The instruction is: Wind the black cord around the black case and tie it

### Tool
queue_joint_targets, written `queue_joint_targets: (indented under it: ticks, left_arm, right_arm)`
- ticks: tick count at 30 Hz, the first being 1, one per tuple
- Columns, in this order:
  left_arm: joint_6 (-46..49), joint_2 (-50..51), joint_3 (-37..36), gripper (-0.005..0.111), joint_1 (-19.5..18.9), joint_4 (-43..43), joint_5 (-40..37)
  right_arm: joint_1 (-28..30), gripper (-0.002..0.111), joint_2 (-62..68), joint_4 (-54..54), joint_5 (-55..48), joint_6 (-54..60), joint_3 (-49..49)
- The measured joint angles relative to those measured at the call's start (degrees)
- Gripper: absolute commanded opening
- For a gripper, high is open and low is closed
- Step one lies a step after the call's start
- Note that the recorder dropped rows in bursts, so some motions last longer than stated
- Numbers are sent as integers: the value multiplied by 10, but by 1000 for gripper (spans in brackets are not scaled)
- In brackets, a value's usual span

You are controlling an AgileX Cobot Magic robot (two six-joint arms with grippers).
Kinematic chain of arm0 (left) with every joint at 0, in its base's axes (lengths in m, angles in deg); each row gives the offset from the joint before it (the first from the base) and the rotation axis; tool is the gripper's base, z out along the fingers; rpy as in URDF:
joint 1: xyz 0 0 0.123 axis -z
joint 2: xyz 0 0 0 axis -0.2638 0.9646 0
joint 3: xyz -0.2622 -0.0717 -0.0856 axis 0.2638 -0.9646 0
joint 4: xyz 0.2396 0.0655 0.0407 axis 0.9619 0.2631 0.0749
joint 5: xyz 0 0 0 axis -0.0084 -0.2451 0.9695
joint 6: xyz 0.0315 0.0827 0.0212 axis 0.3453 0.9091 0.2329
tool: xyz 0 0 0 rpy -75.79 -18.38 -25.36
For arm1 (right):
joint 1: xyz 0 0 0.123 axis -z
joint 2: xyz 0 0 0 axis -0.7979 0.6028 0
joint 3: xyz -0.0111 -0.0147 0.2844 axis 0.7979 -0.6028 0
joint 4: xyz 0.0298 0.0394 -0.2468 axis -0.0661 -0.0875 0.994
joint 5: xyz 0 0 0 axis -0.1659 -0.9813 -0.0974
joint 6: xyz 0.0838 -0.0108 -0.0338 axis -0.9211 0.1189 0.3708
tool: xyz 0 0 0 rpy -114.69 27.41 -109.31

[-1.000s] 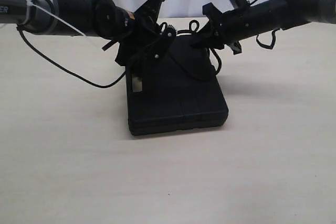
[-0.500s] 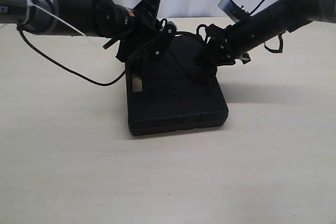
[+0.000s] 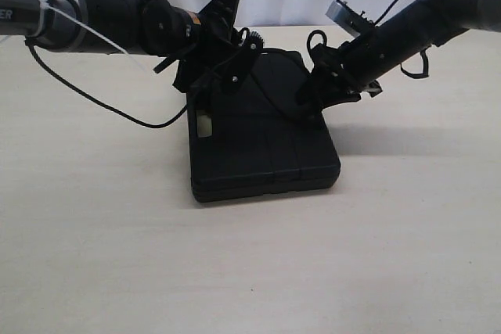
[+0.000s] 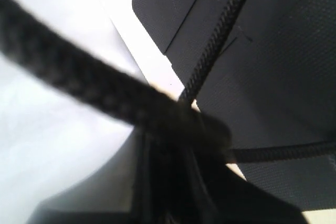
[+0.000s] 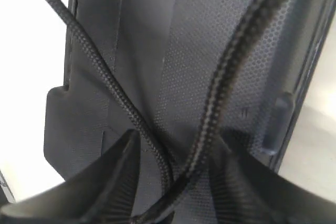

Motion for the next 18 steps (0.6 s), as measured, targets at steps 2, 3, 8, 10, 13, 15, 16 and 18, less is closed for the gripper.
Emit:
queue_joint_targets:
  ticks: [2, 3, 8, 10, 13, 15, 16, 18]
  left_arm:
    - [0, 0, 0, 0, 0, 0, 0]
    - [0, 0, 0, 0, 0, 0, 0]
    - [0, 0, 0, 0, 0, 0, -1]
    - [0, 0, 0, 0, 0, 0, -1]
    - [0, 0, 0, 0, 0, 0, -1]
    - [0, 0, 0, 0, 0, 0, -1]
    - [0, 0, 0, 0, 0, 0, -1]
    - [0, 0, 0, 0, 0, 0, -1]
  right_arm:
    - [0, 41, -1, 1, 0, -1, 0]
    - [0, 41, -2, 2, 0, -1, 0]
    - [0, 41, -3, 2, 11, -6, 0]
    - [0, 43, -3, 2, 16, -12, 0]
    - [0, 51, -3, 2, 20, -14, 0]
    - [0, 57, -3, 2, 21, -14, 0]
    - [0, 60, -5, 2, 21, -14, 0]
    - [0, 62, -7, 2, 21, -14, 2]
